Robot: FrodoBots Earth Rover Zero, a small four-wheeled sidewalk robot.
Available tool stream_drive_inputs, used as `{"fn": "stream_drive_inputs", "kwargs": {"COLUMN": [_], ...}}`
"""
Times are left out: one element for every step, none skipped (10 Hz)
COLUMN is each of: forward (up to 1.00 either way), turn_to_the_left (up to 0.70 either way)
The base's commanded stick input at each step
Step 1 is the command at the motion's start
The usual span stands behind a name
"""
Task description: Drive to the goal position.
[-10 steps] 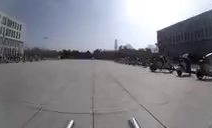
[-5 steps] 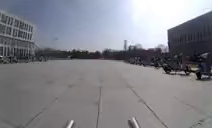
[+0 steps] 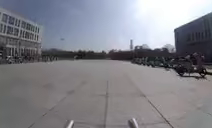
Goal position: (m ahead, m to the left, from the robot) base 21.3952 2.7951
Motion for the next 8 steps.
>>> {"fn": "stream_drive_inputs", "kwargs": {"forward": [1.00,1.00,1.00,1.00,1.00,1.00,1.00,1.00], "turn_to_the_left": [0.00,0.00,0.00,0.00,0.00,0.00,0.03,0.27]}}
